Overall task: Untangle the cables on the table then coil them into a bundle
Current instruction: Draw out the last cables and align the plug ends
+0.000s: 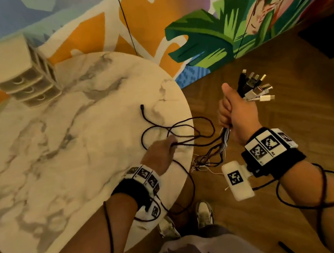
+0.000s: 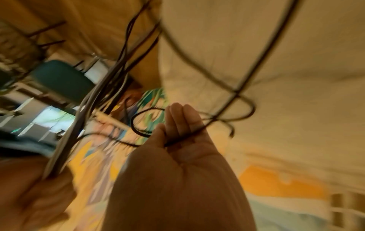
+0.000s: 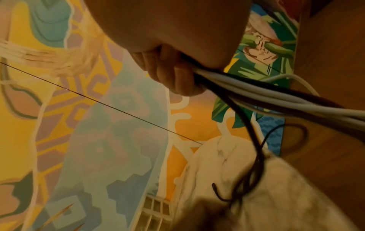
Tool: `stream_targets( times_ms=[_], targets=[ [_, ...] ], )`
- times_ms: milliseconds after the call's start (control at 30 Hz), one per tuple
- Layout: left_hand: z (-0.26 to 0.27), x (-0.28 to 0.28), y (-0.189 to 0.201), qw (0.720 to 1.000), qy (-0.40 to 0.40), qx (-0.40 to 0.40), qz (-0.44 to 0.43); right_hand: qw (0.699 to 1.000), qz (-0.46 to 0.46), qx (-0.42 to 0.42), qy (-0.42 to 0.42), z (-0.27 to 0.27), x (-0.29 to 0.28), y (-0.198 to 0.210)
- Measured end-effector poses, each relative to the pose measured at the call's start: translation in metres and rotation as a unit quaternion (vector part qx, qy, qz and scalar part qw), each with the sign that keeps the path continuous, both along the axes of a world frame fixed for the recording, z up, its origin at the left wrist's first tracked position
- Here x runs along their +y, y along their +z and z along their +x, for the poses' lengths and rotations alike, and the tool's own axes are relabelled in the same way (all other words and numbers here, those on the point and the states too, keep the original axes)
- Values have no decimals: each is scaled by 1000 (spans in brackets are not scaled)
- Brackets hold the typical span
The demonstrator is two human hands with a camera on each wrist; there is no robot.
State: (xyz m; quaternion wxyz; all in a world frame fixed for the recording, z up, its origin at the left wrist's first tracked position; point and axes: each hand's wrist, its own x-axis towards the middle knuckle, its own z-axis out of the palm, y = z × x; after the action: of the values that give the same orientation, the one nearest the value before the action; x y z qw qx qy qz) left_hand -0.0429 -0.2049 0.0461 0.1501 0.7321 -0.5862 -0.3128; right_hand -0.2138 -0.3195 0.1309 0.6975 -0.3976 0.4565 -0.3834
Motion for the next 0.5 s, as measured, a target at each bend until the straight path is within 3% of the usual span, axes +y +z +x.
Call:
stream_targets(
  times_ms=[167,233,300,400,500],
  targets=[
    [-37,-62,53,980,-18,34,-193,999,-18,15,-33,-46,-12,-1],
    [-47,-79,61,972,-30,36,-230,998,-23,20,-53,-66,-19,0],
    [-54,-92,56,978,-44,35,-203,997,-24,30,-72,-84,-24,1],
    [-47,-100,35,996,-43,-11,-78,994,-28,42,-94,-106,-29,1],
    [-31,-112,31,990,10,-85,-115,989,-33,72,-123,-124,-34,-1]
  ],
)
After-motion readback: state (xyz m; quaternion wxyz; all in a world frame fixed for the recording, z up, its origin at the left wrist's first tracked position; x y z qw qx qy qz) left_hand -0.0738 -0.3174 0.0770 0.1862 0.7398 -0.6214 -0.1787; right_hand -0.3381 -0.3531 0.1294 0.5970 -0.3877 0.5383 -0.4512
